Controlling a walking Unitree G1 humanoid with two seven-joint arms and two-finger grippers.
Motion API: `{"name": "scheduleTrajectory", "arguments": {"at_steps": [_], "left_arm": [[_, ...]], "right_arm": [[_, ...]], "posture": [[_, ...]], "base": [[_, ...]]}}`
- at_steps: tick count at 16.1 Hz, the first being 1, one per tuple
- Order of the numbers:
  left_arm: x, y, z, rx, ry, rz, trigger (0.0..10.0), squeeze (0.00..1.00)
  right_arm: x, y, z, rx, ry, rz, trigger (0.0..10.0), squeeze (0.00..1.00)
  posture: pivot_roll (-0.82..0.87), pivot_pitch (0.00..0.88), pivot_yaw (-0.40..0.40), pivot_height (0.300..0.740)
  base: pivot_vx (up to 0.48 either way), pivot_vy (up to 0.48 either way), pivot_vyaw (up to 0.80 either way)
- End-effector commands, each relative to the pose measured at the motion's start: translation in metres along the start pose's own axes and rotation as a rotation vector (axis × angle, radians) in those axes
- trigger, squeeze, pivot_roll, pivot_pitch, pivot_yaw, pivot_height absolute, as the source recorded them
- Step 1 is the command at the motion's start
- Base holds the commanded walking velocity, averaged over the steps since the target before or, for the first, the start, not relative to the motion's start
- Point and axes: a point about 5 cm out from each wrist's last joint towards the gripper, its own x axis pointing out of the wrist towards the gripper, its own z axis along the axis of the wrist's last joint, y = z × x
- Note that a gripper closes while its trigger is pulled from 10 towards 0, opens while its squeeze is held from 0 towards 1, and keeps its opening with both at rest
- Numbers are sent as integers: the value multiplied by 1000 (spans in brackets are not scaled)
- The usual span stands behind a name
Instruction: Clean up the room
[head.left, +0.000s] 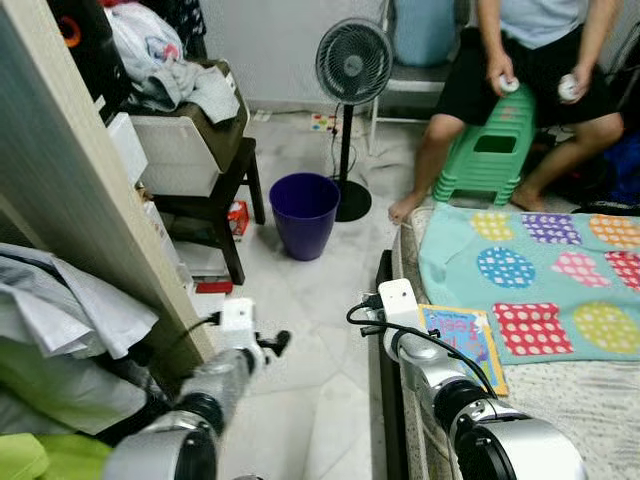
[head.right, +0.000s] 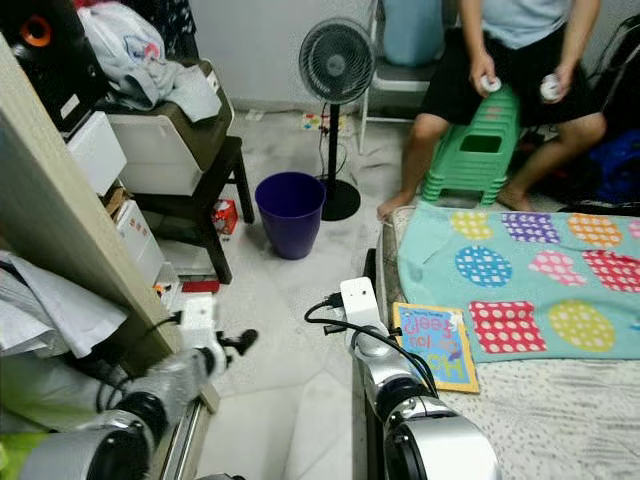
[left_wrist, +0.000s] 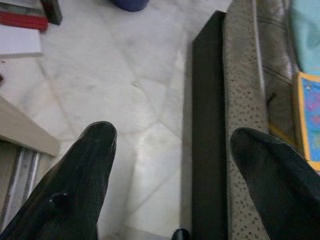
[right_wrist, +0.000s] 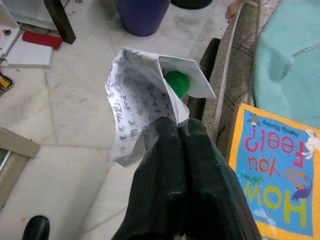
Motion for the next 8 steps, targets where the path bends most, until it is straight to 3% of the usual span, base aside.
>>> {"name": "scheduleTrajectory", "arguments": {"at_steps": [1,5,8], "left_arm": [[0,0,3,9,-11,15,10000,0],[-1,4,2,-52,-20,26,10000,0],[-1,4,2,-50,-20,25,10000,0]], "right_arm": [[0,0,2,-7,-6,0,10000,0],[0,1,2,-12,-5,5,10000,0],[0,-1,2,0,-2,-10,10000,0]], "posture": [[-94,0,-12,740],[-92,0,-10,740],[-92,0,-10,740]], "base": [[0,0,0],[0,0,0],[0,0,0]]}}
